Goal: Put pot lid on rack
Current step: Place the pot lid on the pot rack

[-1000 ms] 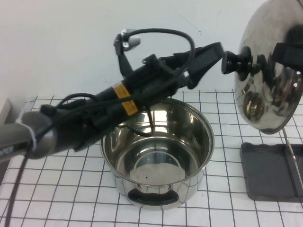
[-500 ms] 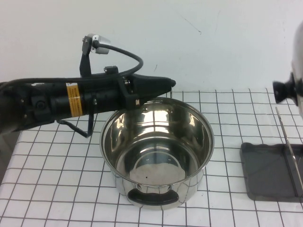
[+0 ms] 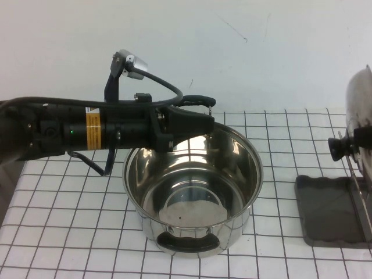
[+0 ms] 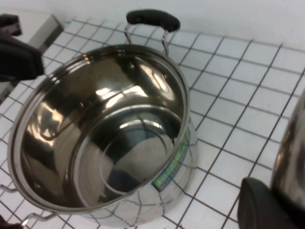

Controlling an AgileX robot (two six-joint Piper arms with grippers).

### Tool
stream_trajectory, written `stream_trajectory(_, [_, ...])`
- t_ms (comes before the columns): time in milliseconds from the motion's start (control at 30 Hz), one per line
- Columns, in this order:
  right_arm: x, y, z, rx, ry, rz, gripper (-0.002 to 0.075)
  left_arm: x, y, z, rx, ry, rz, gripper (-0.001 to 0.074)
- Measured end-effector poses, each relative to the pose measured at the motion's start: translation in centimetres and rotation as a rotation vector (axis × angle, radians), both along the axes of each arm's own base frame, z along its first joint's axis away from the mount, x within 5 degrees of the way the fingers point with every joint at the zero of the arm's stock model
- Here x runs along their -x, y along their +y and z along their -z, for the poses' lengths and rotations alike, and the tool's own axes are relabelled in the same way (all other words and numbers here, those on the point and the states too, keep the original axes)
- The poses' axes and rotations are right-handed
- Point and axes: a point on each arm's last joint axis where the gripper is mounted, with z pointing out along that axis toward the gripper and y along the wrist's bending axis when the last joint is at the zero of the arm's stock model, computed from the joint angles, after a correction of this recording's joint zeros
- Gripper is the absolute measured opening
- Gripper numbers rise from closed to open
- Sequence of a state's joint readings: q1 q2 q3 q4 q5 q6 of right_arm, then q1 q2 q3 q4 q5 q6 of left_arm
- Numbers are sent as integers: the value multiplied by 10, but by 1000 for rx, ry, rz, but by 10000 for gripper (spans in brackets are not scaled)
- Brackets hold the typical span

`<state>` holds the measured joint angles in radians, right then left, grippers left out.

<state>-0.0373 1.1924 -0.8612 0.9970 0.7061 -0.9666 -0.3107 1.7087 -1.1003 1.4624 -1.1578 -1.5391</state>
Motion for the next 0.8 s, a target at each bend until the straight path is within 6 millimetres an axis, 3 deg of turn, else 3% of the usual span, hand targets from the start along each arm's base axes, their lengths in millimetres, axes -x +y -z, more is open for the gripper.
stream_trajectory(233, [-11, -1, 13, -1, 51, 10, 43, 1, 0, 2, -19, -2, 16, -1])
stream_trajectory(533, [-11, -3, 15, 26, 58, 14, 199, 2, 0, 3, -34, -5, 24, -1])
stream_trajectory(800, [-6, -2, 11, 36, 45, 3, 212, 4, 1, 6, -68, 7, 42, -1])
